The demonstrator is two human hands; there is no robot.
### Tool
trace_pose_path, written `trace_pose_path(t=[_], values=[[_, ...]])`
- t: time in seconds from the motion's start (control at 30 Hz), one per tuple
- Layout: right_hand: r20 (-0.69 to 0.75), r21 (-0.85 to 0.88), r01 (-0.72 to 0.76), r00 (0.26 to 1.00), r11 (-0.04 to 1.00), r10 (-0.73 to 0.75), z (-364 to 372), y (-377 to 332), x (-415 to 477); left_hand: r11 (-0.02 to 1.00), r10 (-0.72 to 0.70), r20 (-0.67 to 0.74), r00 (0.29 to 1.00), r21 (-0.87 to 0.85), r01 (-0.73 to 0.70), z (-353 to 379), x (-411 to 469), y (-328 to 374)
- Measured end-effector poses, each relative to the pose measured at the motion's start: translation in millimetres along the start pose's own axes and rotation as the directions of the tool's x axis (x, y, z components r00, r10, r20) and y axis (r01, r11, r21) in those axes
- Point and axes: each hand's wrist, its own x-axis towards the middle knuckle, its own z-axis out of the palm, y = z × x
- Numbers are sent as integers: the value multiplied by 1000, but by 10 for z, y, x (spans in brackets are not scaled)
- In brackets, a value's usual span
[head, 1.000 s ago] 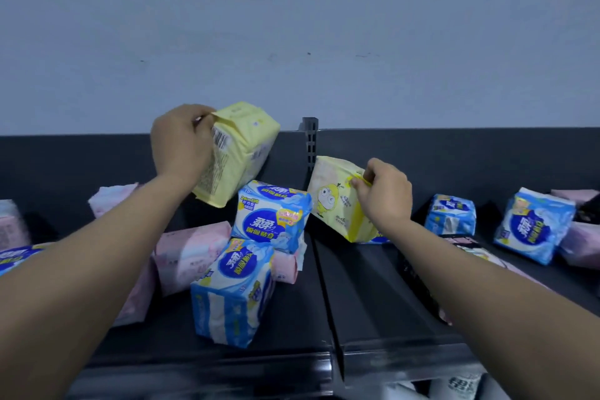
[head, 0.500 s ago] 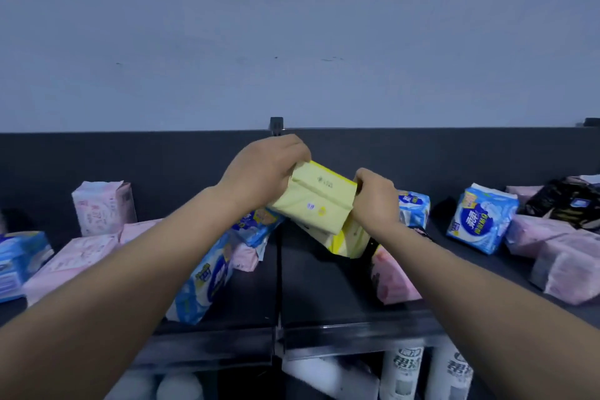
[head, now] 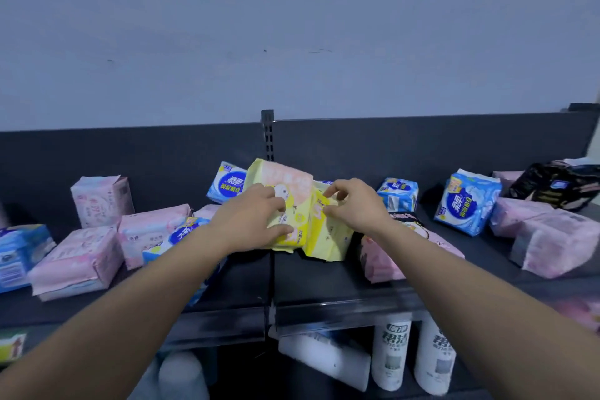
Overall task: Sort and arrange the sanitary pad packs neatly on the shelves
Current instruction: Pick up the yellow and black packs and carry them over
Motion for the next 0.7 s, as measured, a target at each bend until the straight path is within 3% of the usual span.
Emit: trace_pose_path(t=[0.1, 0.23, 0.4, 0.5, 0.7], values=[[5, -4, 13, 1000, 1000, -13, 29, 2, -63, 992, -36, -15, 999, 120, 38, 68, 20, 102], [-18, -108, 4, 1000, 994, -6, 125, -70, -139, 973, -109, -218, 970, 176, 149, 129, 84, 92], [-76, -206, -16, 997, 978, 0, 223, -170, -289, 965, -237, -120, 964, 87, 248, 134, 198, -119], [-132, -205, -31, 991, 978, 4, 249, -201, -347, 982, -134, -266, 955, 95, 165, 8, 212, -60], [-183, -121, -110, 979, 987, 87, 154, -197, -418, 996, 83, -216, 973, 48, -74, -223, 225, 296]])
